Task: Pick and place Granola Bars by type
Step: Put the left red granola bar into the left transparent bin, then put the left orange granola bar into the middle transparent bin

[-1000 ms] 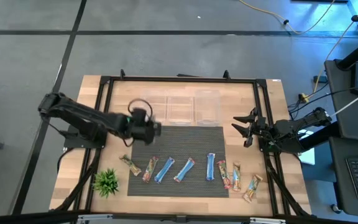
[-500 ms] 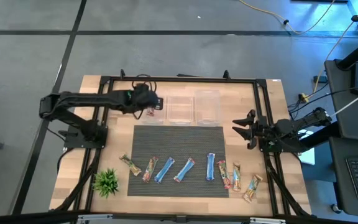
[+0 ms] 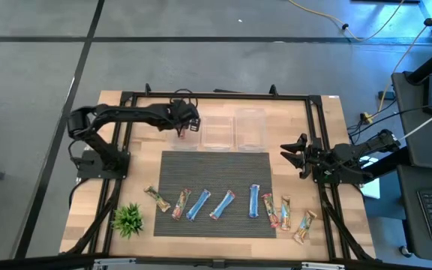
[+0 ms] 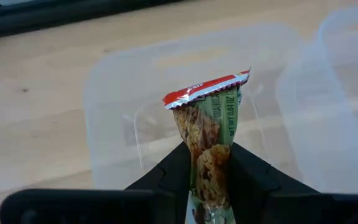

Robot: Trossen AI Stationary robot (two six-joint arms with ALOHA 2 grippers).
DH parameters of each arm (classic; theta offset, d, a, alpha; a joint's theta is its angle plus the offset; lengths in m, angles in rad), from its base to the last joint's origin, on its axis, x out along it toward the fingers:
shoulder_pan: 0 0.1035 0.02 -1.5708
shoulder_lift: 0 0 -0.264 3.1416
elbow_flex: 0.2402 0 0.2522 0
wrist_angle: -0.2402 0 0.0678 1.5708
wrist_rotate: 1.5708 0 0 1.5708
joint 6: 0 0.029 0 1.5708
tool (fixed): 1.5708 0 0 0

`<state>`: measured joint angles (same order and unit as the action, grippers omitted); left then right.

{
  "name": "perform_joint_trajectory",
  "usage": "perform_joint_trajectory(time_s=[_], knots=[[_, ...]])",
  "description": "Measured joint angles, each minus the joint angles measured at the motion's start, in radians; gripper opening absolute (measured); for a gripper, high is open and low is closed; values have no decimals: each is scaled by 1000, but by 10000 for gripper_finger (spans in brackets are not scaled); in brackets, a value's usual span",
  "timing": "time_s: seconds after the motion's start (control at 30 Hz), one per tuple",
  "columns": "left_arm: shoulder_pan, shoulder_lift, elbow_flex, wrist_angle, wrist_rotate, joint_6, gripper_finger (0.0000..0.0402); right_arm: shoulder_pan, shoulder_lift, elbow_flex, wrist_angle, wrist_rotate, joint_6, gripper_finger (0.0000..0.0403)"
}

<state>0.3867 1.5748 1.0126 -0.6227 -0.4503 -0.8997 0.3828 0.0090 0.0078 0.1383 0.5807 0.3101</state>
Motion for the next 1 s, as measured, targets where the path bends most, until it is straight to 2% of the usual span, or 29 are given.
perform_joint_trajectory(time_s=[0.23, 0.4, 0.67, 0.83, 1.0], knots=[[3, 28, 0, 2, 53, 84, 81, 0, 0, 0, 0, 2, 3, 163], [3, 25, 0, 11, 77, 87, 91, 0, 0, 0, -1, 2, -1, 163], [3, 21, 0, 25, 78, 51, 141, 0, 0, 0, -3, 2, -4, 163], [0, -38, 0, 31, 74, 86, 162, 0, 0, 0, -3, 2, -4, 163], [-41, -167, 0, 53, 77, 157, 166, 0, 0, 0, -11, 2, -4, 163]])
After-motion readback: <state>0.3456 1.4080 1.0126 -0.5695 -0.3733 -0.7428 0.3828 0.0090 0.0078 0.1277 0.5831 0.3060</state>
